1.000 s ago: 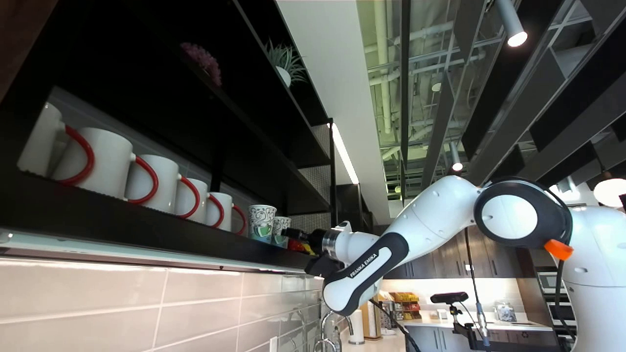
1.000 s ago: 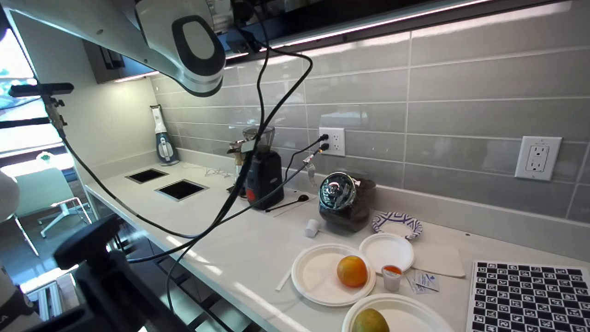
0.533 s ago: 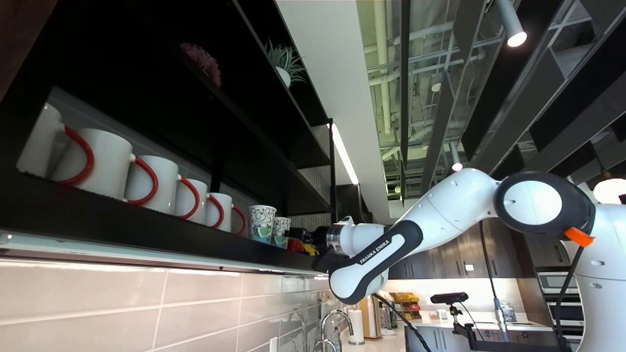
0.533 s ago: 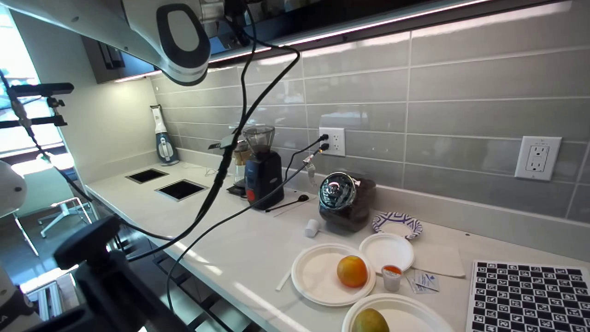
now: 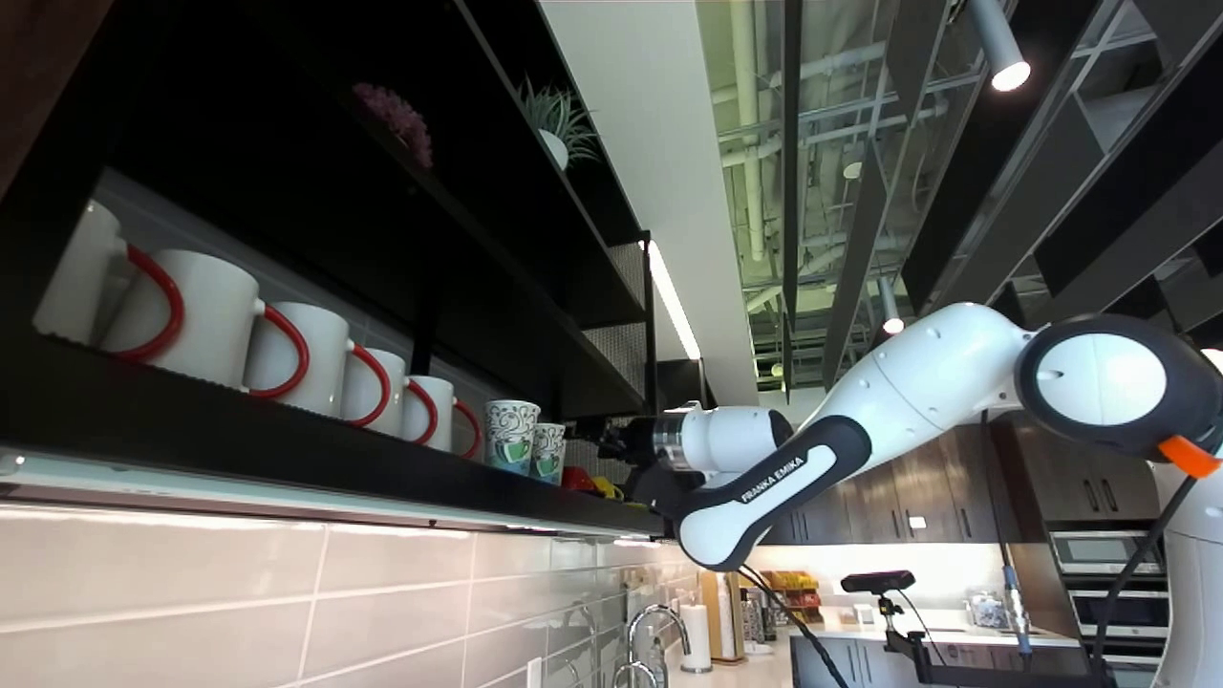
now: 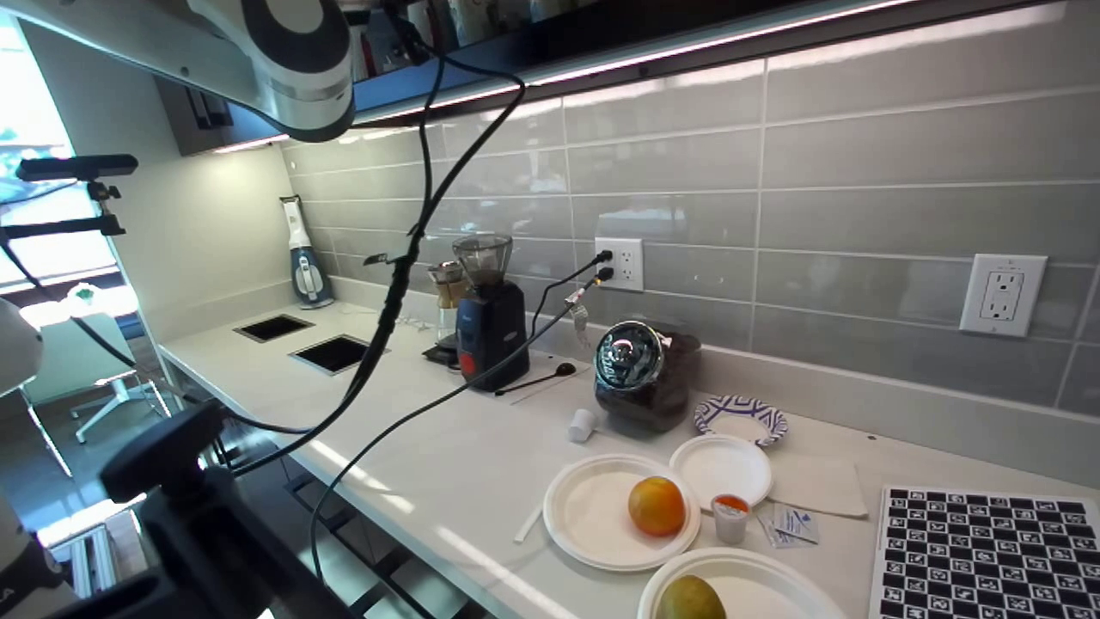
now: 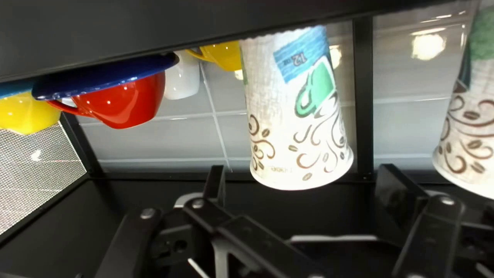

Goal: Pick up the two cups from the counter and put them on the shelf

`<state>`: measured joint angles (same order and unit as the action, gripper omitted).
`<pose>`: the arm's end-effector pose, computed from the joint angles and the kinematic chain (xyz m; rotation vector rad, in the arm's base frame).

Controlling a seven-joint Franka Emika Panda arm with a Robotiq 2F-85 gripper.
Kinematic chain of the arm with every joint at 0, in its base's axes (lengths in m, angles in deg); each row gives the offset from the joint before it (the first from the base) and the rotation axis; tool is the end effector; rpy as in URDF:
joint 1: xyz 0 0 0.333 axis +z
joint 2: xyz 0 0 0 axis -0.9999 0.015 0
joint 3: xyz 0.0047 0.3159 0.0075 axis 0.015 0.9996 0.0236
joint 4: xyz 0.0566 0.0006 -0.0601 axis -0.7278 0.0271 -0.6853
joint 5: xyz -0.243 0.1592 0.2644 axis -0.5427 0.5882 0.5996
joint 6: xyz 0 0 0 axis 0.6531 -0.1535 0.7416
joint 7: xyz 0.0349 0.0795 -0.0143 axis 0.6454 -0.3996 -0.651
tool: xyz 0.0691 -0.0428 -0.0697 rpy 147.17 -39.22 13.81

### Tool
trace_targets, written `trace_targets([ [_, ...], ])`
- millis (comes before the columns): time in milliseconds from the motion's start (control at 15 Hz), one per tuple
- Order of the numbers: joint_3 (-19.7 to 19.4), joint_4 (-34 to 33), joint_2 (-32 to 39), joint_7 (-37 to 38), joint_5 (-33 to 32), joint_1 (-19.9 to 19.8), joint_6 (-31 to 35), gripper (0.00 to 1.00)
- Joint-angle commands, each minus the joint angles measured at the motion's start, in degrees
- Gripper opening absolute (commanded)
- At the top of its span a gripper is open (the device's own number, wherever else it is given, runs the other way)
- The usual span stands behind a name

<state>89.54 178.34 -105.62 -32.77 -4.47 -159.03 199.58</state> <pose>0.4898 -0.1119 0.6726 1.9858 -0.4815 2.3032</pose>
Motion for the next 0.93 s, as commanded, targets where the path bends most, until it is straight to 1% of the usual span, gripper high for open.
trace_targets([
  [0,-10.97,5.76,-8.32,8.29,-5.54,7.92,-2.35,1.00],
  [67,-13.56,6.65,-9.92,9.27,-6.40,9.93,-3.21,1.00],
  [133,-15.34,7.39,-11.08,9.68,-6.21,11.04,-3.55,1.00],
  [267,-21.10,7.72,-12.50,13.01,-7.11,16.44,-7.17,1.00],
  [467,-30.76,7.45,-13.93,16.59,-9.61,27.20,-15.34,1.00],
  [667,-39.70,7.21,-15.39,15.97,-9.34,39.06,-24.28,1.00],
  [733,-42.62,7.13,-15.96,14.93,-8.44,43.40,-27.41,1.00],
  [800,-44.20,7.89,-16.61,5.81,1.77,48.31,-30.27,1.00],
  [867,-46.35,7.59,-17.60,4.62,4.06,51.32,-33.07,1.00],
])
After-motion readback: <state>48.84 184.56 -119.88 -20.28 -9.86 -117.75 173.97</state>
